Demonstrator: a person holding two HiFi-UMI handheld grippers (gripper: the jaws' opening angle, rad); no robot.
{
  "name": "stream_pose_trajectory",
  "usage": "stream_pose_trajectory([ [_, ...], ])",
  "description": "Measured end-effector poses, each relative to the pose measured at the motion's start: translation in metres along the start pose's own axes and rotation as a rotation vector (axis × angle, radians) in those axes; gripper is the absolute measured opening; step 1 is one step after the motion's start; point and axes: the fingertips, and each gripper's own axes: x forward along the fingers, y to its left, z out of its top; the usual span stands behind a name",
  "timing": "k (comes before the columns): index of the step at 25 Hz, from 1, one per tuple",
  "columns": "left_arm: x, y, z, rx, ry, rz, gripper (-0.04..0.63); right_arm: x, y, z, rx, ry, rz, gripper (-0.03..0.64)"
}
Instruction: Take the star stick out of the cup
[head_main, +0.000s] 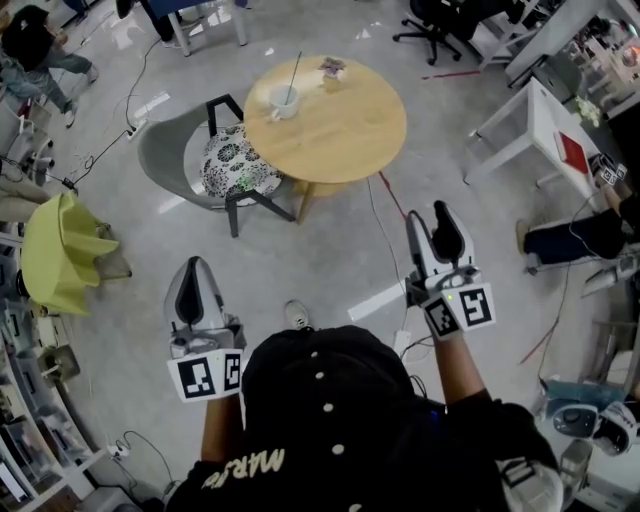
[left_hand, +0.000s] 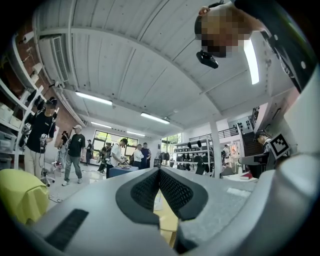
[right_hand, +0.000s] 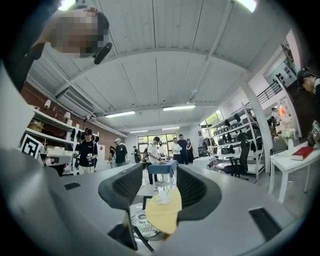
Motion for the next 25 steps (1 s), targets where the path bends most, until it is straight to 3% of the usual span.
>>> stream_pose_trajectory([
  [11,0.042,0.053,-0.013,-0.011,0.017,-0.011,0.004,0.054,0.015,-0.014,0.0,0.028,-0.021,0.202],
  [25,0.175,0.076,-0.028,0.004,0.016,0.026,0.005,0.199,-0.039,-0.029,0.026,0.023,0.025,0.204],
])
